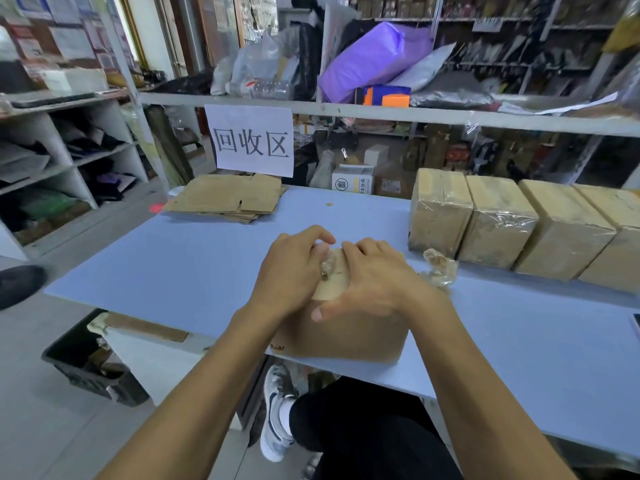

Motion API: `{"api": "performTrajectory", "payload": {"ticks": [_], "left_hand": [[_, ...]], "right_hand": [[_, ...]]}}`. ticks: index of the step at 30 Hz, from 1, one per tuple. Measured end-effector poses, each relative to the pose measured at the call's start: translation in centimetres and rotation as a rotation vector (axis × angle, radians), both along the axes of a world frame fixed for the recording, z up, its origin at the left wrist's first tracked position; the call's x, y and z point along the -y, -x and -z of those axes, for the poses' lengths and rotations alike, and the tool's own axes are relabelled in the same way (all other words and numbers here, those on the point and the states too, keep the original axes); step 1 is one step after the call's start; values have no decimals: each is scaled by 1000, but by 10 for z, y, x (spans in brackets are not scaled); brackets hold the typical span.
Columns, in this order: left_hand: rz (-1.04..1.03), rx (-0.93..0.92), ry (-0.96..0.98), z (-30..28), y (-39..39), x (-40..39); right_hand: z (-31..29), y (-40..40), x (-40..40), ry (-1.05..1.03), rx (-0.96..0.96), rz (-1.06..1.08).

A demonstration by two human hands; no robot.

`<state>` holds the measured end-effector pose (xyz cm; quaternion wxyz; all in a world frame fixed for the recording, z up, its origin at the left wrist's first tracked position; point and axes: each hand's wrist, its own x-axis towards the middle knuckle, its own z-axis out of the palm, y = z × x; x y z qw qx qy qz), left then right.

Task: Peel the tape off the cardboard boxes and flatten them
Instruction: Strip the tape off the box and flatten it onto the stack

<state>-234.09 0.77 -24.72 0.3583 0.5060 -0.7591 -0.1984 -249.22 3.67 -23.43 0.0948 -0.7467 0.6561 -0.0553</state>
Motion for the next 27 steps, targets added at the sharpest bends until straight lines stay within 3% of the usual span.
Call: {"api": "performTrajectory", "payload": {"ticks": [5, 15, 16, 21, 23, 27], "left_hand": [[17, 135, -26, 2, -1, -1], [-9, -304, -110, -6, -16, -5], [-26, -283, -101, -8, -19, -7], [-143, 174, -43, -2, -26, -10], [-172, 214, -74, -1, -24, -13], [-227, 205, 53, -8, -23, -11]], "right_hand": [[5, 4, -1, 74, 43, -15], [7, 7, 0, 70, 63, -37], [6, 9, 0, 69, 77, -38], [5, 7, -3, 46, 90, -47], [1, 3, -2, 22, 66, -48], [-3, -13, 9, 28, 72, -97]]}}
